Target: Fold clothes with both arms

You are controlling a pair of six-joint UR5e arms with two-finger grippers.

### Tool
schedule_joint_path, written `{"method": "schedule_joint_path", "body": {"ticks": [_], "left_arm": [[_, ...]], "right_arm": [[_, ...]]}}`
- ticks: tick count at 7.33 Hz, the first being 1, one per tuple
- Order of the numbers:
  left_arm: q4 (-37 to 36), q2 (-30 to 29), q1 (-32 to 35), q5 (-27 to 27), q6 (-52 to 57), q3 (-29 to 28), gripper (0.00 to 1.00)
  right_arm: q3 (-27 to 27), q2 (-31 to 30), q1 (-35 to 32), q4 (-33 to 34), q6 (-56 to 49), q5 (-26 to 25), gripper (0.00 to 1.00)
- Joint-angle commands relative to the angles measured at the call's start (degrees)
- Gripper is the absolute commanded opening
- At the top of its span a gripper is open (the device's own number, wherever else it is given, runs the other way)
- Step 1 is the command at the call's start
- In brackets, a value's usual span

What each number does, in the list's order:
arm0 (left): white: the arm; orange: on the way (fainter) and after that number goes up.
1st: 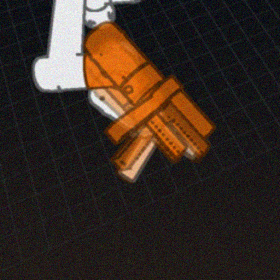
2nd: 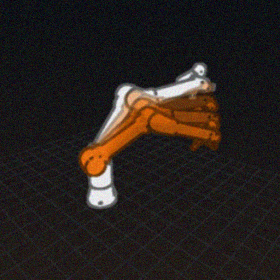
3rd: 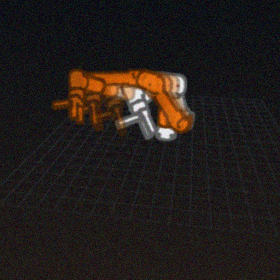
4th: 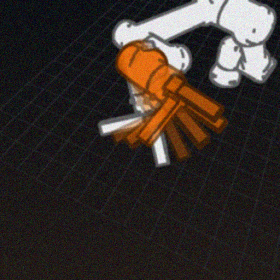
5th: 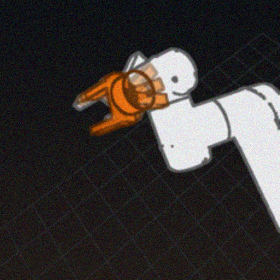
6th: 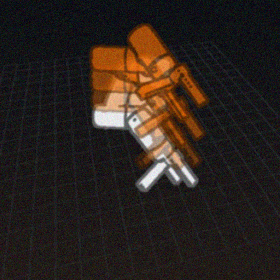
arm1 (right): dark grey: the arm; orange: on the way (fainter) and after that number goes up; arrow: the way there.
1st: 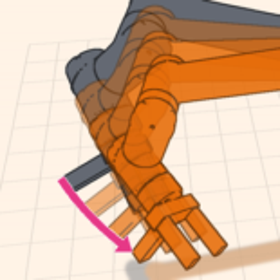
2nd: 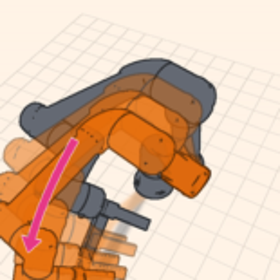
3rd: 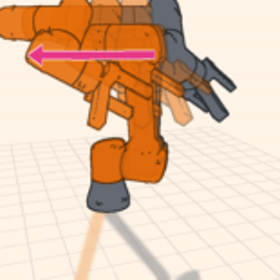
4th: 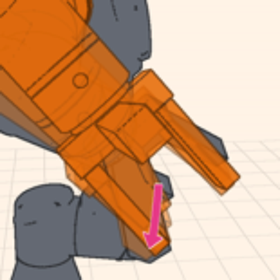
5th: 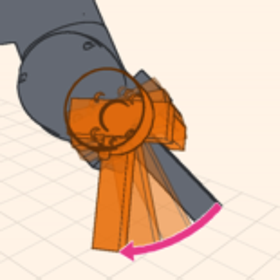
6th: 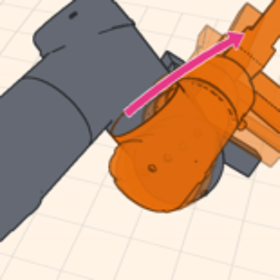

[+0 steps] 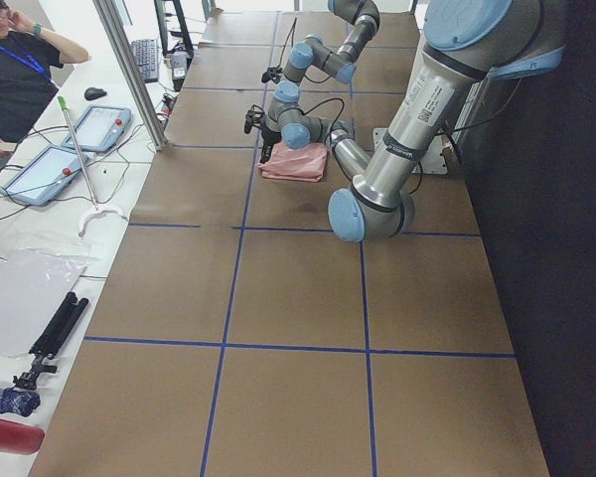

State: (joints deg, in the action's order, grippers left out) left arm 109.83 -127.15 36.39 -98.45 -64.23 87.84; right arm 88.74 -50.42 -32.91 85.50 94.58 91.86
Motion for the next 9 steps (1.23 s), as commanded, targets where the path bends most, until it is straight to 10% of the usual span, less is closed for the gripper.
{"method": "schedule_joint_path", "body": {"ticks": [1,9], "left_arm": [[0.12,0.14,4.63,-4.6,7.94,0.05,1.0],[-15.35,19.87,42.47,-21.16,69.3,14.12,1.0]], "right_arm": [[-0.5,0.41,-8.28,-0.43,-11.81,9.88,1.0],[8.65,-15.19,-47.99,21.1,-85.87,33.81,1.0]]}}
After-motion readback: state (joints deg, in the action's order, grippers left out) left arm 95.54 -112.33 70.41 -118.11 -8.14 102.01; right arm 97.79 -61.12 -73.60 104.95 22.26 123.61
